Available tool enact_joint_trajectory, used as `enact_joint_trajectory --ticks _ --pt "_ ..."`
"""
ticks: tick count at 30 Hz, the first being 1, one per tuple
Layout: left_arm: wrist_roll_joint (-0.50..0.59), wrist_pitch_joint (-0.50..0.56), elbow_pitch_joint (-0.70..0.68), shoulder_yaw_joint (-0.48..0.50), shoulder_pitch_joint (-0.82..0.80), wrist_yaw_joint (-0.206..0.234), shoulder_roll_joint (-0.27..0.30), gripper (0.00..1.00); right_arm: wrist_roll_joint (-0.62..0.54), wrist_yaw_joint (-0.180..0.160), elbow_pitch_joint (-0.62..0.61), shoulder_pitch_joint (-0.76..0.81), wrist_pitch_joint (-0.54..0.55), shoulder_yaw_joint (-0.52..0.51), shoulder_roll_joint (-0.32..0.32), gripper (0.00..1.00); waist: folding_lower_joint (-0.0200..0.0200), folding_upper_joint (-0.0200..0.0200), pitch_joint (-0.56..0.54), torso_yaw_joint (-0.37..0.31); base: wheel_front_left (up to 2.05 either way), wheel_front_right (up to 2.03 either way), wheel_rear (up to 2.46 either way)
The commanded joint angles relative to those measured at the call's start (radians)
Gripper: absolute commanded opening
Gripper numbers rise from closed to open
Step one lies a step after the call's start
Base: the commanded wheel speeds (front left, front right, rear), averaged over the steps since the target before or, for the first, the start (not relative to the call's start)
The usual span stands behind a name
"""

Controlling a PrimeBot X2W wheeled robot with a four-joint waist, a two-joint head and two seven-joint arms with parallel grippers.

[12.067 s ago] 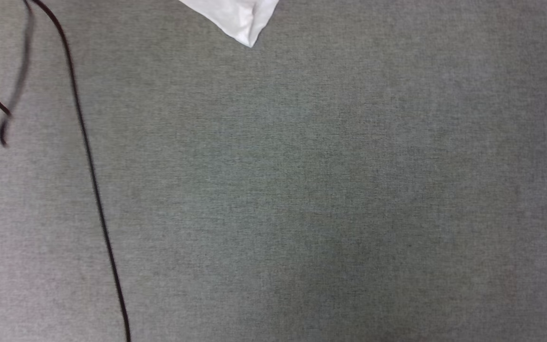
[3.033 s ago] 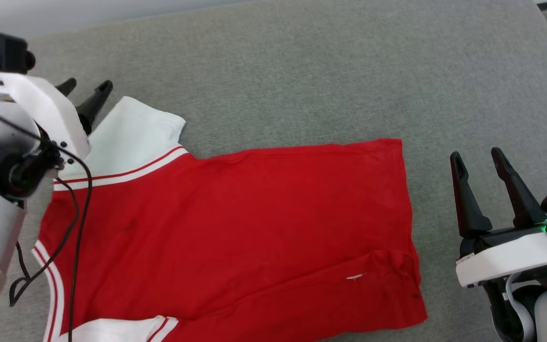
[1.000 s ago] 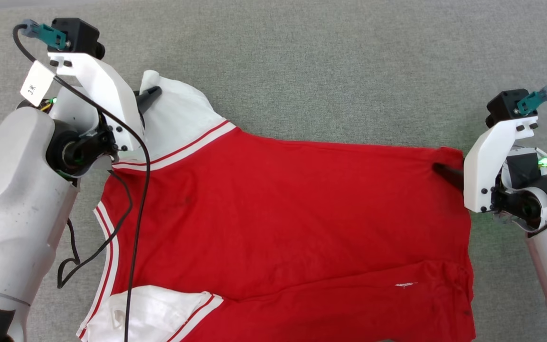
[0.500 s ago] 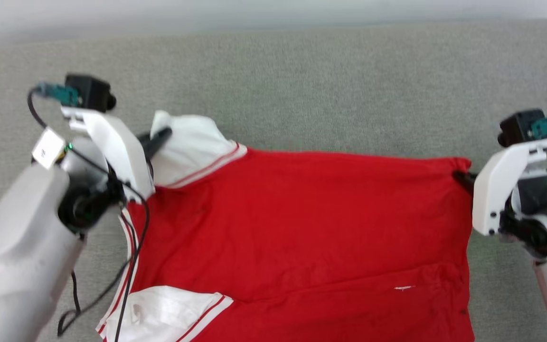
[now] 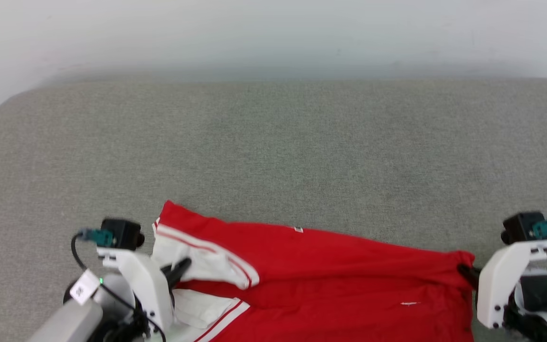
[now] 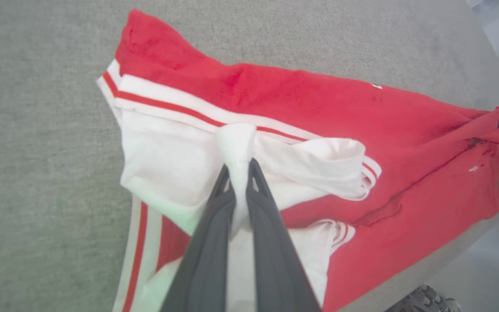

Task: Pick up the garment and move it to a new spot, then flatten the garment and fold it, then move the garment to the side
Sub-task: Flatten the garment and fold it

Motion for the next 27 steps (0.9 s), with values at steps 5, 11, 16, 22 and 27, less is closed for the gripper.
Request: enact_joint_trajectory --ticks 5,11,16,22,27 --pt "-0.033 -0.022 -0.052 0.008 0.114 0.041 0.014 0.0 -0.006 -0.001 -0.014 0.095 -0.021 -0.049 0.022 0.0 0.0001 -0.0001 -0.027 0.011 0.0 0.0 0.0" --pt "-0.062 -0.047 -0.054 0.005 0.204 0.065 -0.001 0.0 -0.019 -0.001 -0.024 0.174 -0.053 -0.075 0.053 0.0 0.0001 -0.0001 -0.038 0.007 0.0 0.0 0.0" --pt "-0.04 -0.102 -0.021 -0.008 0.228 0.051 -0.029 0.66 -0.025 -0.001 -0.03 0.215 -0.117 -0.083 0.091 1.0 0.0001 -0.0001 -0.042 0.0 0.0 0.0 0.0" --pt "0.006 -0.193 -0.007 -0.007 0.216 0.033 -0.049 1.0 -0.04 0.0 -0.063 0.239 -0.26 -0.096 0.119 1.0 0.0001 -0.0001 -0.07 -0.002 0.0 0.0 0.0" --pt "0.058 -0.279 -0.024 0.003 0.206 0.034 -0.047 1.0 -0.045 0.0 -0.102 0.248 -0.308 -0.104 0.123 1.0 0.0001 -0.0001 -0.091 -0.003 0.0 0.0 0.0"
